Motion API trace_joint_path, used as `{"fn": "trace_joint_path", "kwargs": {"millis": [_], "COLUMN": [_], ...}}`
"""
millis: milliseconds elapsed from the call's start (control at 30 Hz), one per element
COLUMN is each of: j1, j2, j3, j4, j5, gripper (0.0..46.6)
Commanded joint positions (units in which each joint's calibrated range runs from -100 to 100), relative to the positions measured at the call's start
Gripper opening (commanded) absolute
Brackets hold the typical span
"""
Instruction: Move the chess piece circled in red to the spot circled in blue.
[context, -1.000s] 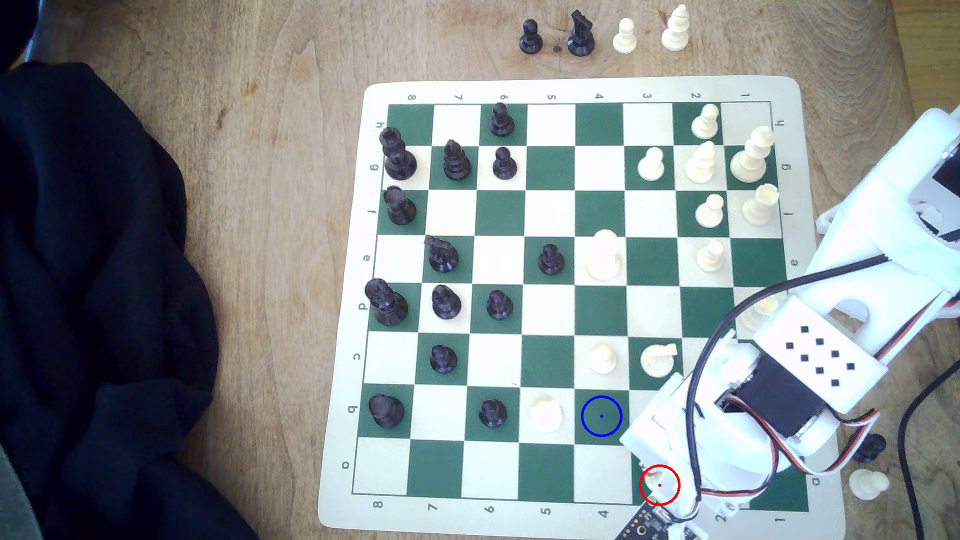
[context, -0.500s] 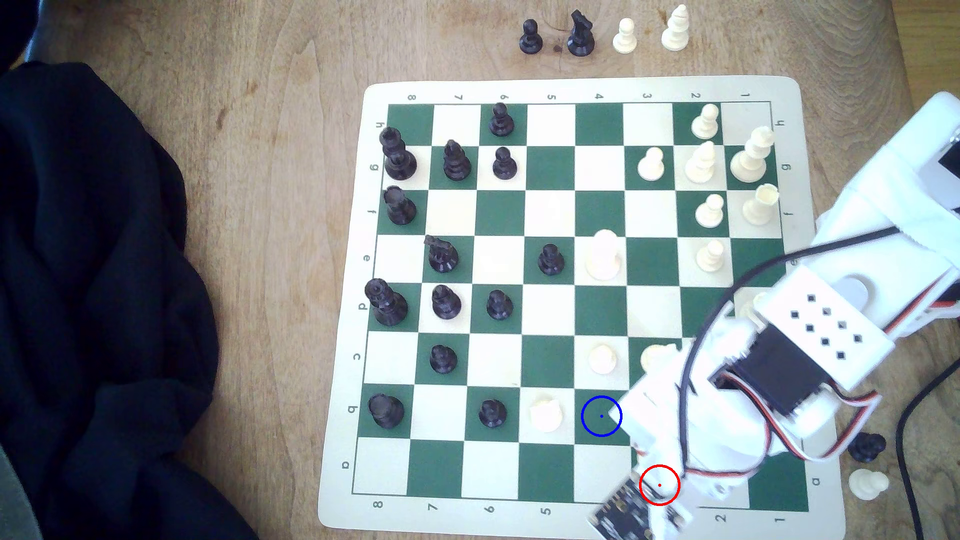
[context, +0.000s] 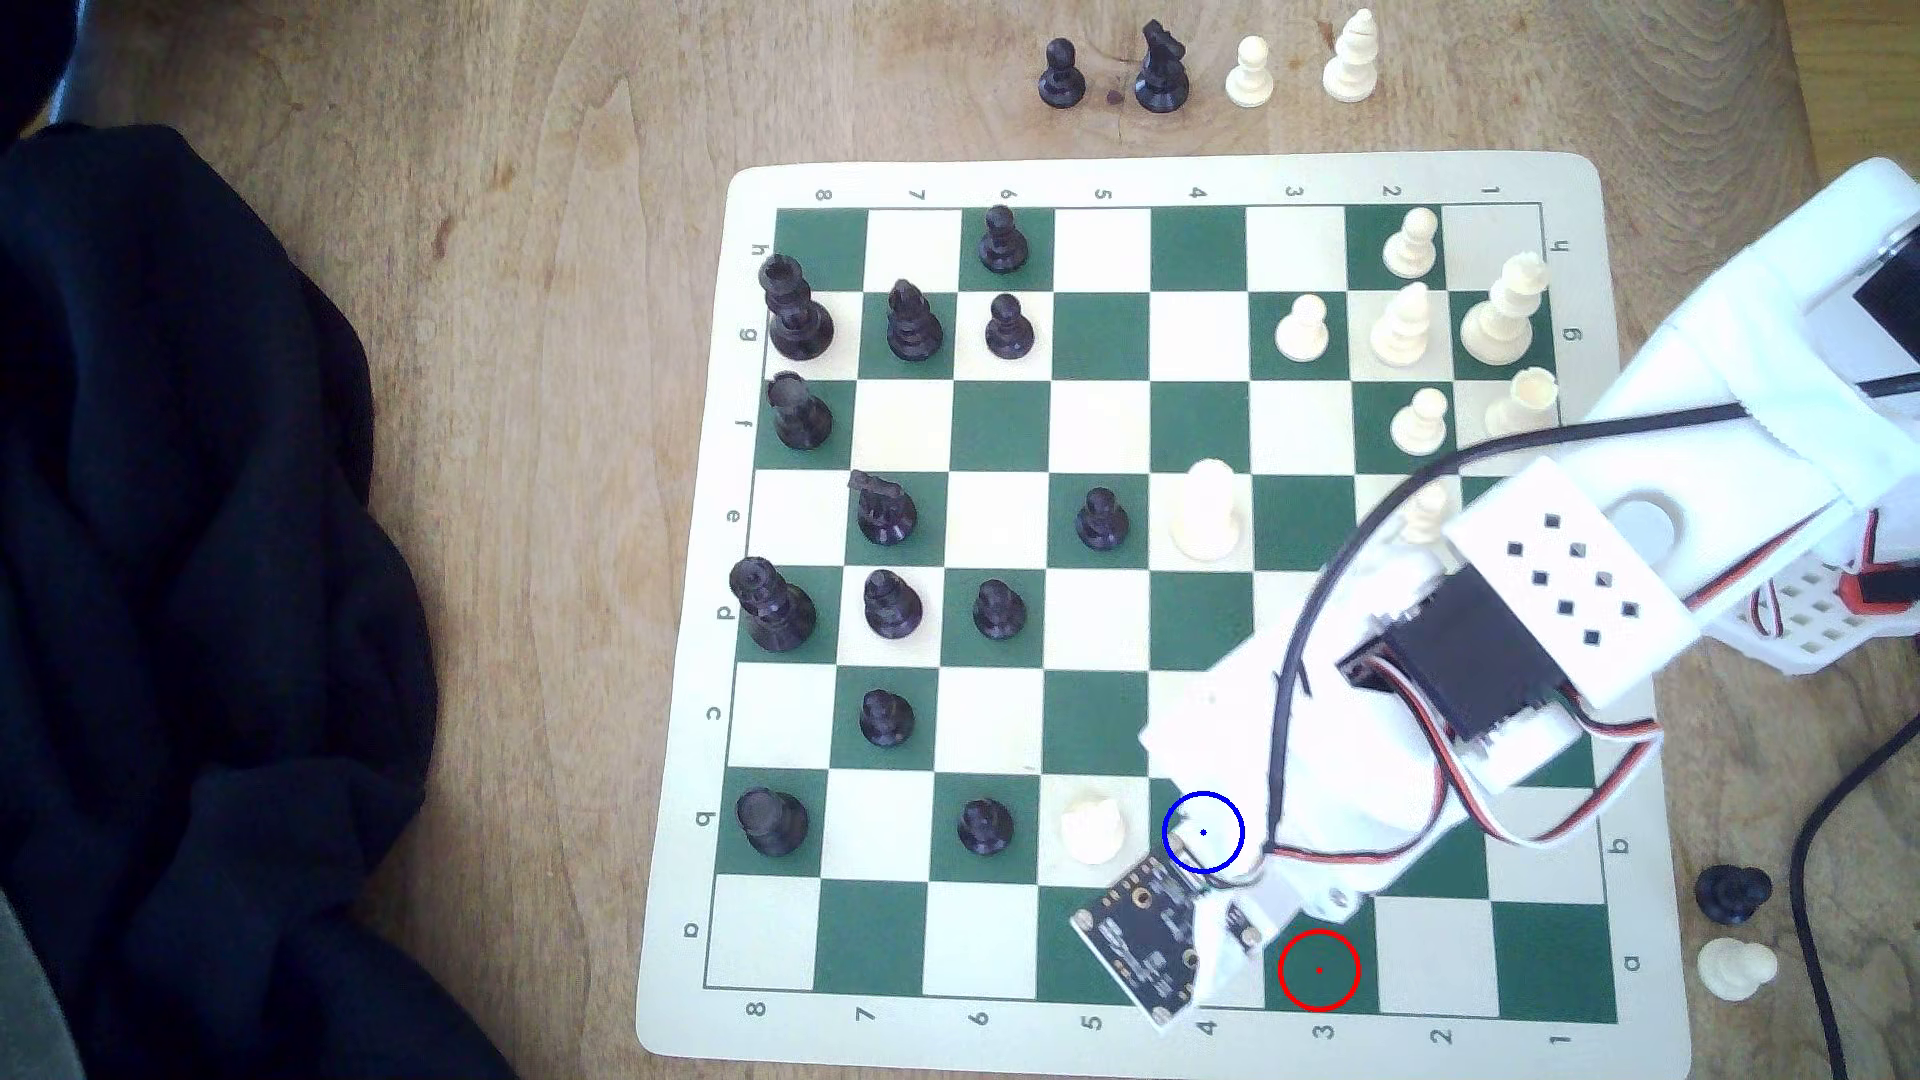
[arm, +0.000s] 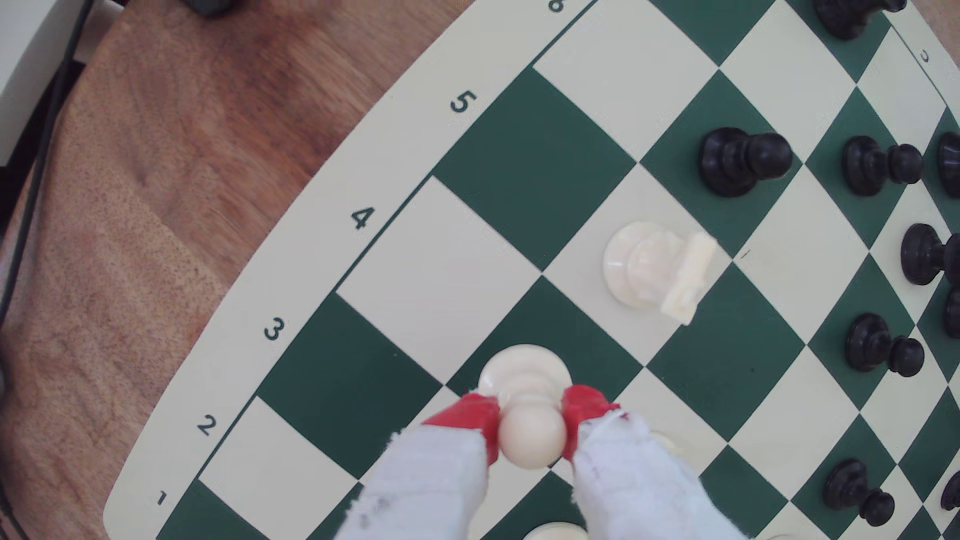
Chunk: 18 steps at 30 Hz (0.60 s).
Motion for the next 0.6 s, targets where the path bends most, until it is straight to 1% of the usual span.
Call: {"fn": "trace_joint_path", "kwargs": {"millis": [0,267,567], "j1": [0.7,1.8,1.9], "j2": [1.5,6.0,8.2], "j3": [-1.6,-1.5,-1.1], "j4": [-1.0,-3.8,-4.7], "j5": [0.5,0.9,1.1], "gripper": [0.3,0.3,0.3]}}
